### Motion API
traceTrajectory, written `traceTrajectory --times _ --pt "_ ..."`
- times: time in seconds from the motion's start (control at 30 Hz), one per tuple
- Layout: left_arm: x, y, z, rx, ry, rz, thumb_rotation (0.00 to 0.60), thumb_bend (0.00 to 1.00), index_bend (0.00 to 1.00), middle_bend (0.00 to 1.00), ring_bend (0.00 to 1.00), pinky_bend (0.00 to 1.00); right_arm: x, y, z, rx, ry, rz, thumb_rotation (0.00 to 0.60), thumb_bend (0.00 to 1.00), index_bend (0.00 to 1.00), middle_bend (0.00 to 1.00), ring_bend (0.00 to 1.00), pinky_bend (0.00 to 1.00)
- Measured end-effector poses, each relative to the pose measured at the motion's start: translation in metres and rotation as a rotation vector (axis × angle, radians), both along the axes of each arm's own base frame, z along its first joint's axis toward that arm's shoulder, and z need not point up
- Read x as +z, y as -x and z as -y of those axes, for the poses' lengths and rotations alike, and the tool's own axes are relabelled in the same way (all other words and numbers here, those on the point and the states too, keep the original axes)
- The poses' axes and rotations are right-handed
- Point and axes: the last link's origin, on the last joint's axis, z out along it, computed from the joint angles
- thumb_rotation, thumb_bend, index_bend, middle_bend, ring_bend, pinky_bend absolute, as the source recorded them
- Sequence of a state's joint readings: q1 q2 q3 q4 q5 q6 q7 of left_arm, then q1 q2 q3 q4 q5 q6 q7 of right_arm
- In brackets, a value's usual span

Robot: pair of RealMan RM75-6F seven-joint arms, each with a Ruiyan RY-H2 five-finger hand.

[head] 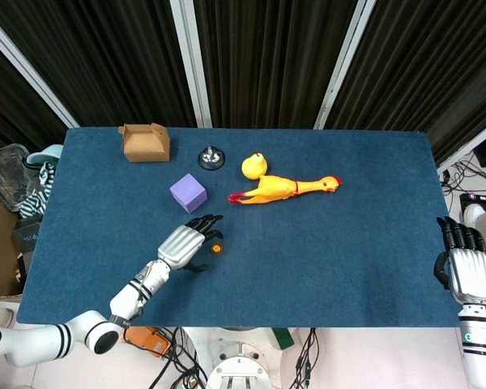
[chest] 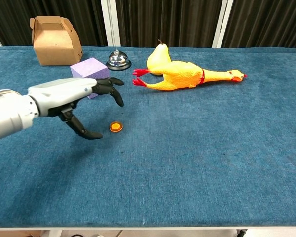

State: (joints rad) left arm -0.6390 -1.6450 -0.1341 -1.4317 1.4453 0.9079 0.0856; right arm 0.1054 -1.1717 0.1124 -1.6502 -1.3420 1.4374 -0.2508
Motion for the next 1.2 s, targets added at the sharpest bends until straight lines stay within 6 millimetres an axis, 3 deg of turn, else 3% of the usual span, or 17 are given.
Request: traceTrajectory --times 0.3,0.53,0.9,1.2 --pt "-0.02 -0.013 -0.007 -0.021 0.042 -0.017 0.6 0.18 0.3 0.0 0.0 0.15 0.0 0.0 0.0 0.0 0.0 -0.002 0.6 0.92 0.15 0.15 0.17 0.16" --pt "-0.023 -0.019 -0.021 -0.04 0.039 -0.049 0.6 0.18 0.34 0.0 0.0 0.15 -0.001 0.0 0.001 0.001 -0.003 -0.001 0.6 0.92 0.15 0.15 0.17 0.16" --pt "-0.015 -0.01 -0.035 -0.044 0.022 -0.117 0.6 0.19 0.38 0.0 0.0 0.15 -0.002 0.0 0.002 -0.001 -0.005 -0.002 0.6 0.92 0.15 0.15 0.17 0.16" --pt "-0.013 -0.001 -0.034 -0.019 0.032 -0.113 0.6 0.23 0.41 0.0 0.0 0.15 -0.001 0.0 0.002 -0.006 0.001 -0.002 0.6 0.92 0.15 0.15 0.17 0.16"
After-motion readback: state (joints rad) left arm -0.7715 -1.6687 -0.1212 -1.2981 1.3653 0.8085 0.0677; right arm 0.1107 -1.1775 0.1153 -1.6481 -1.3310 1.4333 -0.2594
